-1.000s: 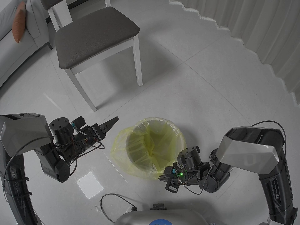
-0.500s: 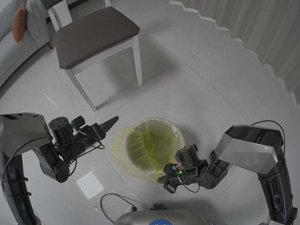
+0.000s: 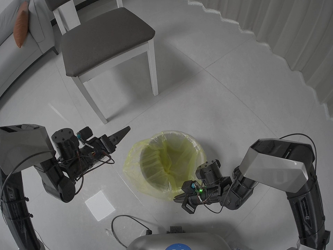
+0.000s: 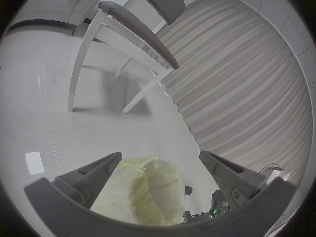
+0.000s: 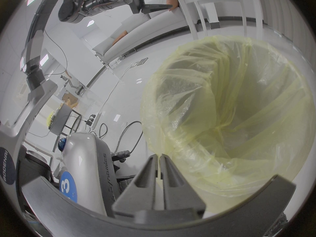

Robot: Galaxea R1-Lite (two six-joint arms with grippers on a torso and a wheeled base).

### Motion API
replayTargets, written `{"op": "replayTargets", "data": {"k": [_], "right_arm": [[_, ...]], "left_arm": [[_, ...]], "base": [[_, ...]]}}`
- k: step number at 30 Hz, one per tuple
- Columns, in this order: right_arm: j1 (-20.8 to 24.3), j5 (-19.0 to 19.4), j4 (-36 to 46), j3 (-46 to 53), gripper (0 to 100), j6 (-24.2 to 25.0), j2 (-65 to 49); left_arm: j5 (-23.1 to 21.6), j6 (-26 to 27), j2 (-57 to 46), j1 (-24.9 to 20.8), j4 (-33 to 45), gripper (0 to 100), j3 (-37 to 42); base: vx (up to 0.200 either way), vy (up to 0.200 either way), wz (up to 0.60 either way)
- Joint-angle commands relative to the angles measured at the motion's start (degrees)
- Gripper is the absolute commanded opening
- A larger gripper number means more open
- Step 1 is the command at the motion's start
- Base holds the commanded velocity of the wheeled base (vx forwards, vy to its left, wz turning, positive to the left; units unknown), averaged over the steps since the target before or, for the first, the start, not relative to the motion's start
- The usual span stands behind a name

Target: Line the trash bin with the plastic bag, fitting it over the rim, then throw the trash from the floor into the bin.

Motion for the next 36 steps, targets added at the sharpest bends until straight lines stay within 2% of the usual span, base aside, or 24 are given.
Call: {"op": "replayTargets", "data": {"k": [1,12,20,27,30,36], "right_arm": [[0.0,-0.1,-0.8,1.2,100,-0.5,-0.2],[0.0,-0.2,-5.0,7.0,100,-4.9,-2.9],[-1.6,-0.2,-10.5,18.4,100,-6.5,-9.8],[-7.9,-0.1,-16.5,30.7,100,-6.2,-19.6],[-11.3,-0.1,-17.1,31.4,100,-6.1,-21.9],[-18.9,-1.4,-15.8,28.9,100,-6.5,-22.7]], "left_arm": [[0.0,0.0,-0.6,0.1,-1.0,100,0.3],[-0.1,-0.2,-0.4,0.2,-1.0,100,0.3],[-0.2,-0.3,-0.2,1.2,-1.0,100,0.3],[-0.3,0.0,-0.7,0.7,-1.0,100,0.2],[-0.3,0.4,-0.7,0.2,-1.0,100,0.2],[-0.1,6.5,-0.2,-0.6,-1.0,100,0.0]], "base": [[0.000,0.000,0.00],[0.000,0.000,0.00],[0.000,0.000,0.00],[0.000,0.000,0.00],[0.000,0.000,0.00],[0.000,0.000,0.00]]}}
